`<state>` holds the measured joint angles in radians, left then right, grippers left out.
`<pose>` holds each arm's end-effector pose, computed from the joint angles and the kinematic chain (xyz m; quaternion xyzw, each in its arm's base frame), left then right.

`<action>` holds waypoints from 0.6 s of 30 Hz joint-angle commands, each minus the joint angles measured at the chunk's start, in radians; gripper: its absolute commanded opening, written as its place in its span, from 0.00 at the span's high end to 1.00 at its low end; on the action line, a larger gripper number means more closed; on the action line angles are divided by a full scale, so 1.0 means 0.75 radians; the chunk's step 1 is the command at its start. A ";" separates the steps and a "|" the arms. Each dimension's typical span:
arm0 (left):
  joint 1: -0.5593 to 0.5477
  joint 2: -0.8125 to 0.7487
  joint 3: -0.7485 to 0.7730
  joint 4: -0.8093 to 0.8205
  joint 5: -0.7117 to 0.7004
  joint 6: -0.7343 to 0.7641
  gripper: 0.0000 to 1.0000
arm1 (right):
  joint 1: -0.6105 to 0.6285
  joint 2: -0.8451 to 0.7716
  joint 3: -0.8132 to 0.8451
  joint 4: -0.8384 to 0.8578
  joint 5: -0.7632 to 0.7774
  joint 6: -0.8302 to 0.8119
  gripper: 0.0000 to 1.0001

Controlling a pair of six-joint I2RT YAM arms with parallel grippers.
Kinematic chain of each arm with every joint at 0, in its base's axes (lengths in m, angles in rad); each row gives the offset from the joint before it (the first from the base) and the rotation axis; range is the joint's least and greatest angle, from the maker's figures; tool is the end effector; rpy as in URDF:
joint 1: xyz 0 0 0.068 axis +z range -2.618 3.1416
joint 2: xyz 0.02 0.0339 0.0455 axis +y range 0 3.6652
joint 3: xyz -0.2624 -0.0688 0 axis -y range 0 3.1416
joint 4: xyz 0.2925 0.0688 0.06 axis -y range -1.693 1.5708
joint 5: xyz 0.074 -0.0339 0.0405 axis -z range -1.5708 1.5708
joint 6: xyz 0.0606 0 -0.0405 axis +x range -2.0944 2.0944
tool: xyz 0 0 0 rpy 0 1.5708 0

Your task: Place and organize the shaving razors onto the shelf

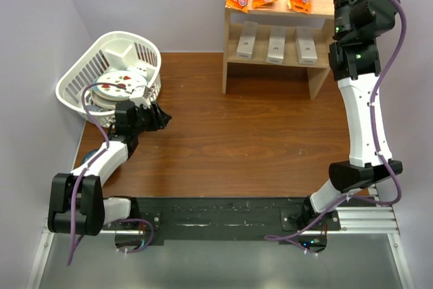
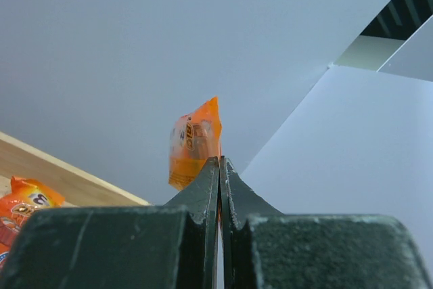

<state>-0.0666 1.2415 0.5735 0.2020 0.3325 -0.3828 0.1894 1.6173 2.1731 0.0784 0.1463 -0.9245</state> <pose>0.3172 -0.0410 0.1687 -0.0464 0.8427 -0.2526 0.4731 0.3522 0.0585 0.6603 -0.1826 0.4166 -0.3506 0.8187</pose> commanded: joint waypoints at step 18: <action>0.011 -0.011 -0.047 0.103 0.001 -0.009 0.47 | -0.430 0.226 0.193 -0.223 -0.727 -0.278 1.00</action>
<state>-0.0666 1.2396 0.5518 0.2253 0.3328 -0.3840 -0.1219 1.7973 2.3116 -0.0540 -0.2718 -1.0649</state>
